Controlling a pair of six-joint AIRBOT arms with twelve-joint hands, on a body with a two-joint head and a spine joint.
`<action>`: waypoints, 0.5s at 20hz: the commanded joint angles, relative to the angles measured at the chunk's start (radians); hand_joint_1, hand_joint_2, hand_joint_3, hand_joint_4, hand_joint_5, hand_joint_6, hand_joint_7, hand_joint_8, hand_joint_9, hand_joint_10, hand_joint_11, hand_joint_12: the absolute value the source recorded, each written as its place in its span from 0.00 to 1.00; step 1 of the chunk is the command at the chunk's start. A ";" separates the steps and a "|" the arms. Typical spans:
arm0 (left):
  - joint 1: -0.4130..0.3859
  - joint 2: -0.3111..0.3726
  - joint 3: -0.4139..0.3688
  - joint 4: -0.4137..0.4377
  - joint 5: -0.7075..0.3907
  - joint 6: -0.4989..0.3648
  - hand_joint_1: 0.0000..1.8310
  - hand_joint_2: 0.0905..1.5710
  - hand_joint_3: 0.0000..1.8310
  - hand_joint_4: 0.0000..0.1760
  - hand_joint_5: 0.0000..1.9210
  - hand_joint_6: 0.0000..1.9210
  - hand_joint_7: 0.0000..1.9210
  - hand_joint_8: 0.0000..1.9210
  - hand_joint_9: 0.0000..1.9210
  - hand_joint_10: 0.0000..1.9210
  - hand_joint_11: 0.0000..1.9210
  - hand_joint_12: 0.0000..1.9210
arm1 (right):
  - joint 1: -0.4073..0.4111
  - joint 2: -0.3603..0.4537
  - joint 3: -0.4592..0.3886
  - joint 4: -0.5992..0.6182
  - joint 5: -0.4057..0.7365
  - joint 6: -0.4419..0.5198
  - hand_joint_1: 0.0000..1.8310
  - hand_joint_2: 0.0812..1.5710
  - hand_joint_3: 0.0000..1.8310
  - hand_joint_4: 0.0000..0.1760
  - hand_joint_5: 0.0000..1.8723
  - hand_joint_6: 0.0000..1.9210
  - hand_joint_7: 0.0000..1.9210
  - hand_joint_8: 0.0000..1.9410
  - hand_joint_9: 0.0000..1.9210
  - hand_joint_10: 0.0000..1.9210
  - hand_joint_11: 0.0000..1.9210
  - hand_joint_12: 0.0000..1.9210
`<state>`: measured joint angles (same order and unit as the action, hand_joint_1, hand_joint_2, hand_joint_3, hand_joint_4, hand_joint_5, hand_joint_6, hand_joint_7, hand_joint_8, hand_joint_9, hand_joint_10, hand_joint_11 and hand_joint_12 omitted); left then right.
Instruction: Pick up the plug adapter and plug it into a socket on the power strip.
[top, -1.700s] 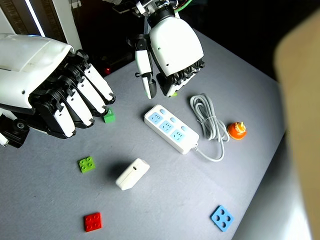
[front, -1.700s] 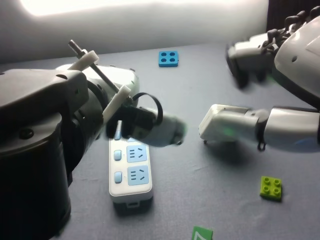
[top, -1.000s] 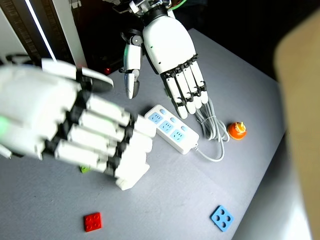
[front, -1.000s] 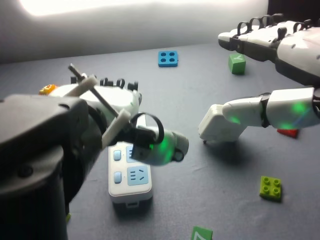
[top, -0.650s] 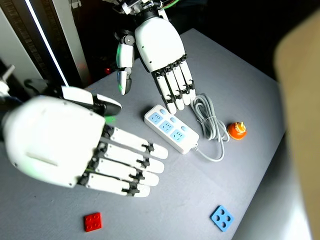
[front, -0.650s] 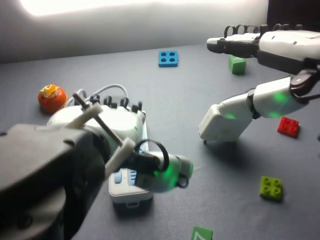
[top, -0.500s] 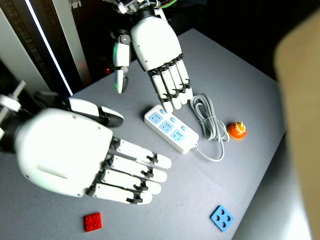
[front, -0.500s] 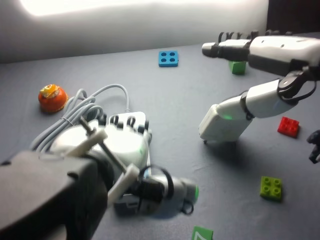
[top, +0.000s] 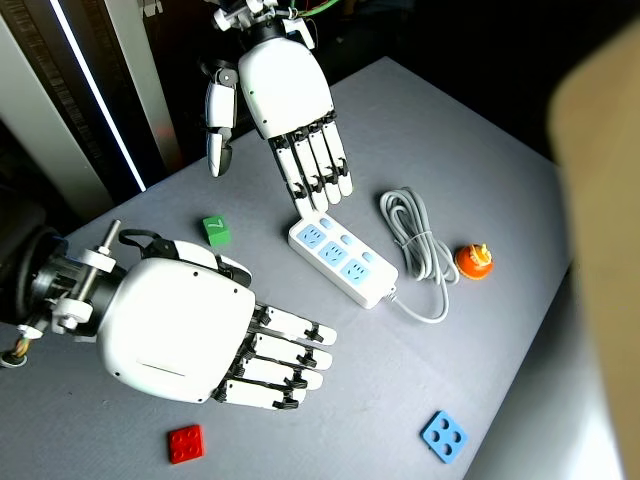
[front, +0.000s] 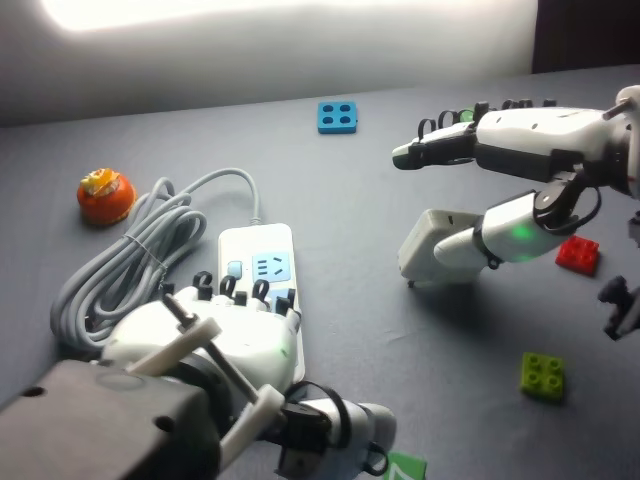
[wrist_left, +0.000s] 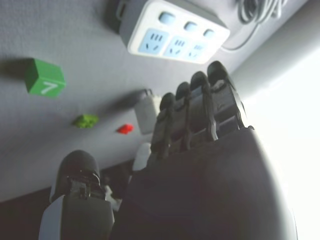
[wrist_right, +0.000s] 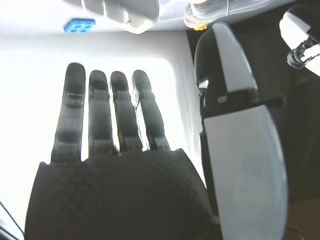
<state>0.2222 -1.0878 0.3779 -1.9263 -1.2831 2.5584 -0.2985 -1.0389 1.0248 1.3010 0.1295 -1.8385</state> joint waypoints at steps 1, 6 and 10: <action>0.002 -0.002 0.000 0.090 -0.015 -0.010 0.00 0.73 0.00 0.00 0.04 0.00 0.03 0.00 0.03 0.00 0.00 0.12 | -0.003 0.001 0.008 -0.006 0.024 -0.001 0.52 0.69 0.00 0.00 0.15 0.01 0.09 0.00 0.08 0.00 0.00 0.27; 0.045 -0.051 0.030 0.117 -0.014 -0.042 0.00 0.73 0.00 0.00 0.05 0.00 0.03 0.00 0.03 0.00 0.00 0.11 | -0.036 -0.042 0.063 0.000 0.012 0.001 0.51 0.69 0.00 0.00 0.13 0.00 0.08 0.00 0.07 0.00 0.00 0.24; 0.095 -0.052 0.050 0.125 -0.009 -0.073 0.00 0.74 0.00 0.00 0.03 0.00 0.01 0.00 0.02 0.00 0.00 0.05 | -0.041 -0.070 0.090 0.028 0.012 -0.001 0.50 0.70 0.00 0.00 0.06 0.00 0.05 0.00 0.06 0.00 0.00 0.19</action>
<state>0.3309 -1.1439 0.4301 -1.8706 -1.2716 2.4817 -0.3420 -1.1198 1.1168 1.3319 0.1097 -1.8397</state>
